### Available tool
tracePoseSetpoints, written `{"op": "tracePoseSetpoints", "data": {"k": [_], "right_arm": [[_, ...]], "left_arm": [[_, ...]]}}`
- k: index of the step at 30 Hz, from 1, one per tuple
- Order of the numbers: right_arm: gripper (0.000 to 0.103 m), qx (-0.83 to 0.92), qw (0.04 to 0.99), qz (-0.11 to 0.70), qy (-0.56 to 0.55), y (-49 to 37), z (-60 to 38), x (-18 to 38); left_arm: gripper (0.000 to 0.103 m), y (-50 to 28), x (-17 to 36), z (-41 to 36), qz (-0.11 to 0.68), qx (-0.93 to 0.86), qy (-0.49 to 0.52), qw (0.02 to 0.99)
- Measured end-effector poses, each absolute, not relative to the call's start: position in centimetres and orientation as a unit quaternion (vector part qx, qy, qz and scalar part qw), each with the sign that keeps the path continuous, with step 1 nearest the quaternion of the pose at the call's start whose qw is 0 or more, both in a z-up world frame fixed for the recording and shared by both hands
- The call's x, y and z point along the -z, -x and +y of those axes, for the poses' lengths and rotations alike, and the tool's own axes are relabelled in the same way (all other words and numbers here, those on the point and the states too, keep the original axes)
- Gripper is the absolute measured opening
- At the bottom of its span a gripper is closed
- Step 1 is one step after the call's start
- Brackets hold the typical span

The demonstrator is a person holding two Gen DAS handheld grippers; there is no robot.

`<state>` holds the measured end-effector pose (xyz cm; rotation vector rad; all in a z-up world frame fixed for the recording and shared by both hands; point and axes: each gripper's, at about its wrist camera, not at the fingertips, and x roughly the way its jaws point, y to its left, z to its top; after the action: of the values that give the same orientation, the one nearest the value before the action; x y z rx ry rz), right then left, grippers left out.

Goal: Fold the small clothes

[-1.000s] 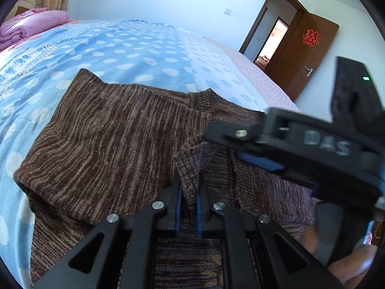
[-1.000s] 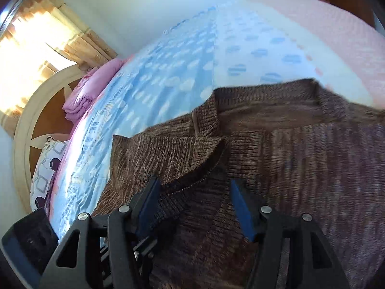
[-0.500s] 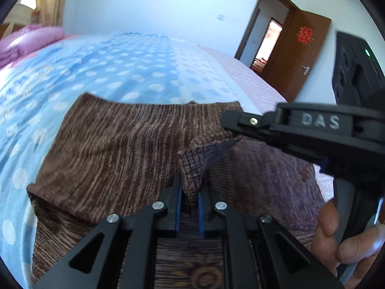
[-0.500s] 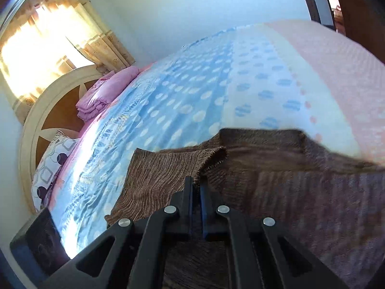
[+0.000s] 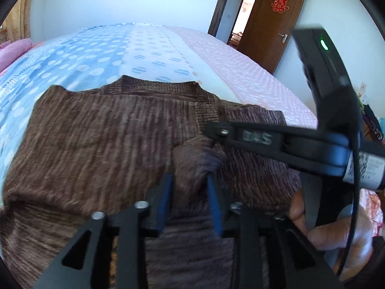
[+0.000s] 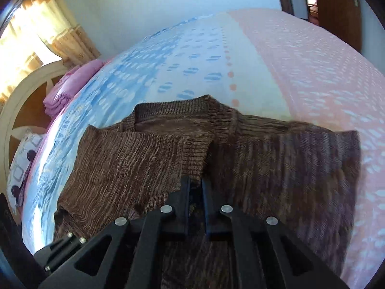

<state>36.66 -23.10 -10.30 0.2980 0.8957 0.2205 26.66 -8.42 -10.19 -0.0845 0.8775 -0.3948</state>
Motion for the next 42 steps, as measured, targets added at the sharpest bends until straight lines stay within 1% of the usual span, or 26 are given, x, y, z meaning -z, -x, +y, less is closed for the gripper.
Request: {"op": "tracePoseSetpoints", "data": {"k": [1,2,4,5,7,12,14,16,17,20,21,23,25,28,31,35,36,37,38,42], "right_arm": [[0.011,-0.083,0.895,0.415,-0.141,-35.6,-23.5,9.5],[0.012,-0.075,0.903,0.400,-0.140,-34.9,-23.7,8.9],[0.013,-0.065,0.918,0.369,-0.132,-32.8,-23.7,7.4],[0.013,-0.073,0.922,0.359,-0.127,-31.8,-23.3,6.9],[0.013,-0.096,0.922,0.358,-0.115,-30.8,-22.0,6.5],[0.012,-0.141,0.913,0.376,-0.076,-30.8,-18.0,7.7],[0.012,-0.150,0.910,0.378,-0.077,-31.1,-16.7,8.0],[0.012,-0.159,0.905,0.385,-0.086,-31.5,-16.0,8.5],[0.012,-0.160,0.902,0.391,-0.087,-31.5,-15.8,8.8],[0.013,-0.157,0.885,0.428,-0.089,-31.7,-15.9,10.4],[0.013,-0.159,0.885,0.428,-0.094,-31.0,-16.5,10.7],[0.013,-0.163,0.885,0.425,-0.100,-29.4,-17.6,10.8],[0.014,-0.142,0.874,0.455,-0.090,-28.3,-18.7,11.6],[0.014,-0.120,0.879,0.452,-0.091,-26.8,-20.1,10.8],[0.014,-0.100,0.905,0.404,-0.083,-26.8,-20.5,8.1],[0.014,-0.108,0.917,0.373,-0.089,-30.0,-19.6,6.0],[0.014,-0.104,0.920,0.369,-0.085,-31.2,-19.0,5.9],[0.014,-0.100,0.921,0.368,-0.079,-32.0,-18.5,6.0],[0.014,-0.089,0.923,0.367,-0.069,-33.2,-18.0,6.2],[0.014,-0.046,0.919,0.389,-0.043,-37.2,-16.7,8.6]], "left_arm": [[0.052,-26.3,9.7,-7.6,0.416,0.185,0.037,0.890],[0.056,-25.9,9.3,-6.6,0.409,0.176,0.036,0.895],[0.069,-25.3,8.3,-4.1,0.391,0.158,0.045,0.906],[0.071,-25.3,7.9,-2.5,0.383,0.141,0.049,0.912],[0.071,-25.7,7.9,-0.5,0.376,0.097,0.043,0.921],[0.069,-28.0,10.1,5.9,0.405,-0.036,0.069,0.911],[0.068,-28.3,11.1,8.5,0.418,-0.083,0.081,0.901],[0.072,-28.4,12.2,10.4,0.434,-0.077,0.124,0.889],[0.072,-28.3,12.1,10.9,0.430,-0.078,0.132,0.890],[0.072,-28.0,12.1,10.1,0.427,-0.096,0.101,0.893],[0.073,-27.8,12.1,10.0,0.426,-0.100,0.098,0.894],[0.075,-27.9,12.2,10.2,0.427,-0.102,0.100,0.893],[0.076,-28.2,12.2,10.3,0.428,-0.100,0.104,0.892],[0.076,-27.8,11.7,10.0,0.424,-0.100,0.089,0.896],[0.074,-27.4,10.1,9.0,0.402,-0.105,0.053,0.908],[0.074,-29.1,7.2,7.4,0.365,-0.083,0.039,0.926],[0.078,-30.1,6.6,6.8,0.357,-0.077,0.039,0.930],[0.086,-31.3,6.3,6.3,0.351,-0.072,0.039,0.933],[0.088,-32.7,6.2,5.9,0.350,-0.070,0.037,0.934],[0.088,-38.0,8.1,5.3,0.373,-0.088,0.038,0.923]]}}
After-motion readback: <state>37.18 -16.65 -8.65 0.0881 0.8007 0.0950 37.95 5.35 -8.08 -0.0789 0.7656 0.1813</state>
